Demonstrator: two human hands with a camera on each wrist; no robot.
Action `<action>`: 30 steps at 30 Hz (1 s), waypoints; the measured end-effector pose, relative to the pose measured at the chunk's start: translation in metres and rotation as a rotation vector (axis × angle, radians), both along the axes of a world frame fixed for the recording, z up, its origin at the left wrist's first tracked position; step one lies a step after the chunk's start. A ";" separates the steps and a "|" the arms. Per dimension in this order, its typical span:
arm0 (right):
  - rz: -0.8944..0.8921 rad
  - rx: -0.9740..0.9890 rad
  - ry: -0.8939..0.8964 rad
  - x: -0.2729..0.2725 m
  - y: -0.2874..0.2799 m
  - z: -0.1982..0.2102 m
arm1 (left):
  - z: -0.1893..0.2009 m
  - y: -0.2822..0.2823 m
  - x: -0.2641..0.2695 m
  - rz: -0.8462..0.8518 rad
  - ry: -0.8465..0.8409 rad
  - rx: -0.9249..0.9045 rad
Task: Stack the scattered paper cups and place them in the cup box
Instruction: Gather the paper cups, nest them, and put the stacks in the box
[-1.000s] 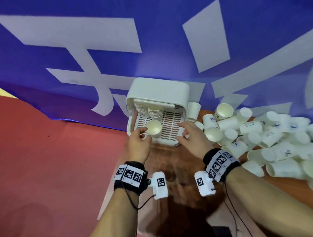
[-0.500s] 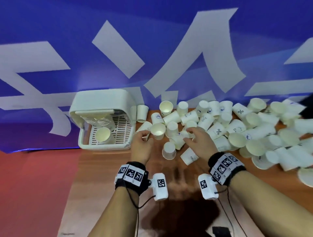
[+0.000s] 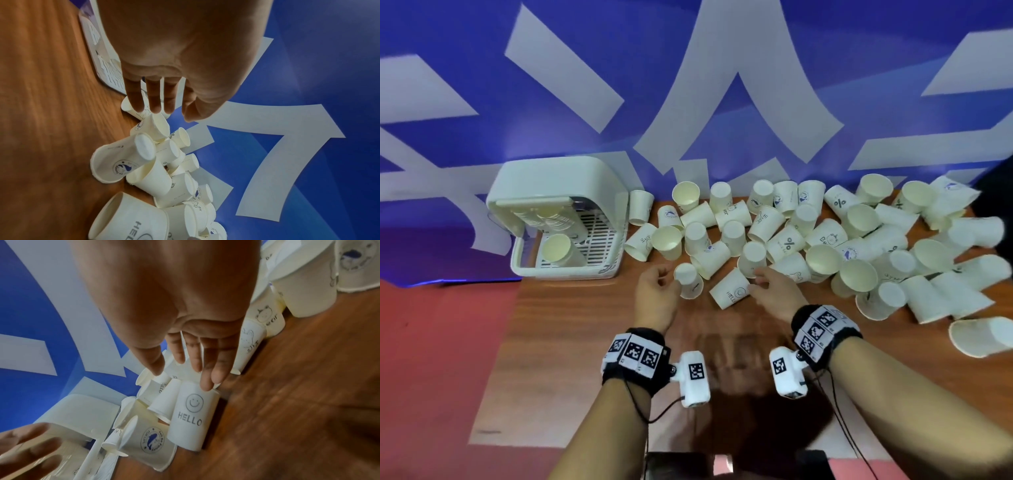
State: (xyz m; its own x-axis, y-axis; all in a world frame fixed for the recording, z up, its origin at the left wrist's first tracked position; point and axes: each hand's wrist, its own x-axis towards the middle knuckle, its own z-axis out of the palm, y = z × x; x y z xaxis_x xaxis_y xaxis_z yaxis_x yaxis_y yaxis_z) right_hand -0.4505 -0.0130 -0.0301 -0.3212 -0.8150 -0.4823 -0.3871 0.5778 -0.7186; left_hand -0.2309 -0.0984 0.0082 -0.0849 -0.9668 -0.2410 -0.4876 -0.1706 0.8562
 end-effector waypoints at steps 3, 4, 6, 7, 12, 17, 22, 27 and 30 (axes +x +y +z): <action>0.022 0.003 -0.035 0.001 -0.002 -0.007 | -0.005 0.006 0.007 0.017 -0.035 0.010; 0.025 0.008 -0.041 0.001 -0.003 -0.009 | -0.007 0.007 0.010 0.019 -0.045 0.014; 0.026 0.018 -0.052 0.002 -0.006 -0.013 | -0.011 0.008 0.015 0.030 -0.055 0.021; 0.025 0.023 -0.056 0.003 -0.007 -0.015 | -0.012 0.008 0.017 0.037 -0.052 0.023; 0.009 0.037 -0.066 0.008 -0.013 -0.021 | -0.017 0.009 0.026 0.060 -0.060 0.024; 0.016 0.041 -0.033 0.010 -0.018 -0.027 | -0.018 0.009 0.029 0.072 -0.062 0.035; 0.126 0.000 0.075 0.011 -0.023 -0.025 | -0.021 0.007 0.027 0.073 -0.062 0.052; 0.086 -0.140 0.089 0.003 -0.024 -0.011 | -0.032 -0.005 0.014 -0.002 -0.115 0.060; 0.009 -0.240 0.071 -0.007 -0.022 0.001 | -0.043 -0.015 -0.004 -0.083 -0.215 0.008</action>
State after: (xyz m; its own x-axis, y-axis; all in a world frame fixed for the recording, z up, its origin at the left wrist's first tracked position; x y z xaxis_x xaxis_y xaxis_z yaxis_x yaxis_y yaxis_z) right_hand -0.4570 -0.0351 -0.0295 -0.3394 -0.9066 -0.2508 -0.4460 0.3899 -0.8057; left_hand -0.2351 -0.1130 -0.0346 -0.1098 -0.9566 -0.2698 -0.6714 -0.1288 0.7298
